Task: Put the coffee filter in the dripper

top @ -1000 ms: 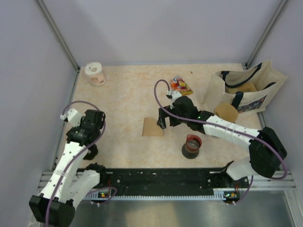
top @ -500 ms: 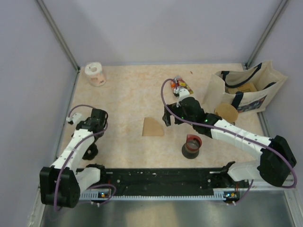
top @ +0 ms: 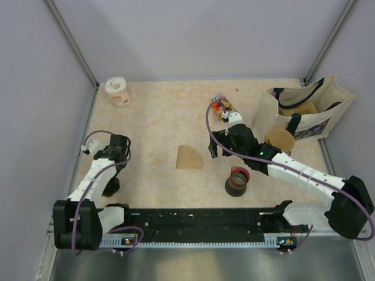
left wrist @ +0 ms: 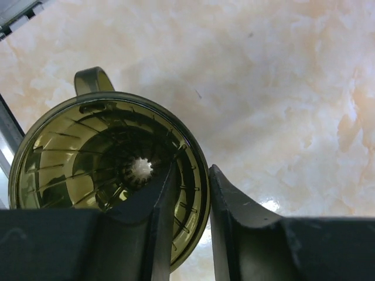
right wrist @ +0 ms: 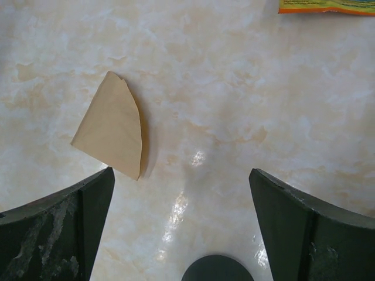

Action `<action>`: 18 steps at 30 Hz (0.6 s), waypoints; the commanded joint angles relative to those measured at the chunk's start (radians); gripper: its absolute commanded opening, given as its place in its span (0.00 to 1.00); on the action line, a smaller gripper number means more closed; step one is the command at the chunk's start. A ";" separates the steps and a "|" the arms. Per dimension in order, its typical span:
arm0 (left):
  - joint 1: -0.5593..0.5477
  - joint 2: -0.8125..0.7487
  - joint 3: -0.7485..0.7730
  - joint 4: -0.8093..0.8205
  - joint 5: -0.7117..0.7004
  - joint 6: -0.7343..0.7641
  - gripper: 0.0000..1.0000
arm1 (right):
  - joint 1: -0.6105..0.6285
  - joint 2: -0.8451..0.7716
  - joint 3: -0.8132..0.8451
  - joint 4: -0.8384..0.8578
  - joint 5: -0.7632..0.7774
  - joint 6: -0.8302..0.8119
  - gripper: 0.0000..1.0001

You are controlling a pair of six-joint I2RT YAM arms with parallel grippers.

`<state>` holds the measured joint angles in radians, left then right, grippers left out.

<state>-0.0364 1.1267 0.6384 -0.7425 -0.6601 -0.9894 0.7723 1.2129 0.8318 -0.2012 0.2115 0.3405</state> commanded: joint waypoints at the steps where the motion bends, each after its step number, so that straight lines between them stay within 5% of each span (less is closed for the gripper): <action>1: 0.010 0.012 -0.005 0.049 0.043 0.011 0.25 | 0.010 -0.055 -0.011 -0.003 0.043 0.003 0.98; 6: 0.009 0.010 -0.003 0.060 0.082 0.024 0.00 | 0.010 -0.069 -0.022 -0.014 0.049 0.006 0.99; 12: 0.007 -0.016 0.079 -0.001 0.157 0.084 0.00 | 0.012 -0.093 -0.034 -0.014 0.043 0.006 0.99; 18: -0.014 -0.109 0.098 0.190 0.512 0.277 0.00 | 0.012 -0.128 -0.051 0.019 0.016 0.008 0.99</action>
<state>-0.0299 1.0763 0.7105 -0.7631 -0.5259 -0.7975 0.7723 1.1351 0.7845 -0.2298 0.2375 0.3424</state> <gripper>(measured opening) 0.114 0.986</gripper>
